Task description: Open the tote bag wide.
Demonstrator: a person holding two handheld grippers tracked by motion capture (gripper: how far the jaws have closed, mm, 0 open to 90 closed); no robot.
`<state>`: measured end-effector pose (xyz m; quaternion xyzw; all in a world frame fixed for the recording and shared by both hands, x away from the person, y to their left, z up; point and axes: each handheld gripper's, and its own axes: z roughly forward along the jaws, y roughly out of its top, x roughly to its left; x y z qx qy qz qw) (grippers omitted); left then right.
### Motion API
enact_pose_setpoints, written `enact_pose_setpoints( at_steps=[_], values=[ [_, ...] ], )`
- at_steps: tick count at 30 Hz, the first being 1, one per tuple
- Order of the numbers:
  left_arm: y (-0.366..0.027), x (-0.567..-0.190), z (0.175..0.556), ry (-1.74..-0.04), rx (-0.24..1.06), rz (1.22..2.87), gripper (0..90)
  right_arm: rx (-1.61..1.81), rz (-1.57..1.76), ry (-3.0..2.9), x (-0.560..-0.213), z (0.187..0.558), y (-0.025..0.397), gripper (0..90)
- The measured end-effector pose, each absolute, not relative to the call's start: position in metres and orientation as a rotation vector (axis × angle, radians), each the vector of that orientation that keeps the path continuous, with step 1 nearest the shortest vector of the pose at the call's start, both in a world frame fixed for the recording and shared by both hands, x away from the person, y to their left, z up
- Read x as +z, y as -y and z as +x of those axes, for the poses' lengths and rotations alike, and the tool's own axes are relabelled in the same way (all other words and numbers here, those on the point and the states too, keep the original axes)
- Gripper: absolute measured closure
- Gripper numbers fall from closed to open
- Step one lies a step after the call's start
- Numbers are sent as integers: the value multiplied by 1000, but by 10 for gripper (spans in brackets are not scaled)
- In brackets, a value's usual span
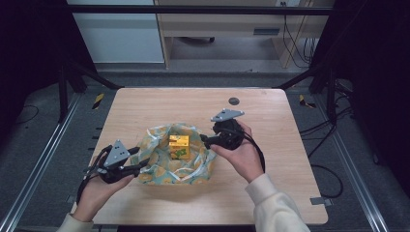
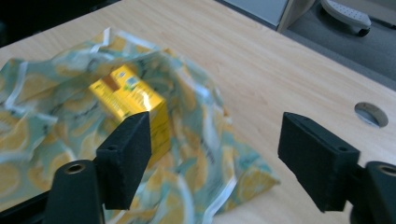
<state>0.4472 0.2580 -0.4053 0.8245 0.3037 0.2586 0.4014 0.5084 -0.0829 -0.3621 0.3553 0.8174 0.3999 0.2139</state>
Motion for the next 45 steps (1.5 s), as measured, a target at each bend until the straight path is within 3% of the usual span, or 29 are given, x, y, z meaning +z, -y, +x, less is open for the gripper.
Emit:
enact_pose_setpoints(
  at_steps=[8,16,17,18,19,21,23,26,29,32,45],
  values=[
    [-247,-403,479,-756,686,2132,372,1124,1045,-2293,-379,479,85,160],
    [-233,-413,502,-729,684,2208,314,1105,1101,-2354,-412,471,81,132],
    [-232,-416,506,-736,688,2225,319,1093,1114,-2358,-417,471,80,166],
    [-232,-419,508,-744,690,2246,346,1086,1110,-2360,-421,470,80,261],
    [-231,-422,510,-753,684,2263,410,1069,1104,-2369,-425,470,79,316],
    [-232,-425,512,-783,671,2288,566,1060,1095,-2381,-430,468,79,546],
    [-232,-426,512,-796,678,2288,731,1056,1062,-2380,-432,466,79,688],
    [-235,-419,512,-803,725,2228,855,1079,1031,-2366,-429,464,82,823],
    [-241,-411,512,-824,762,2148,885,1080,1006,-2324,-420,464,92,862],
    [-247,-418,515,-840,751,2173,891,1049,1000,-2309,-419,466,105,873],
    [-255,-450,522,-895,715,2247,893,1016,1086,-2340,-462,476,137,885]
  ],
)
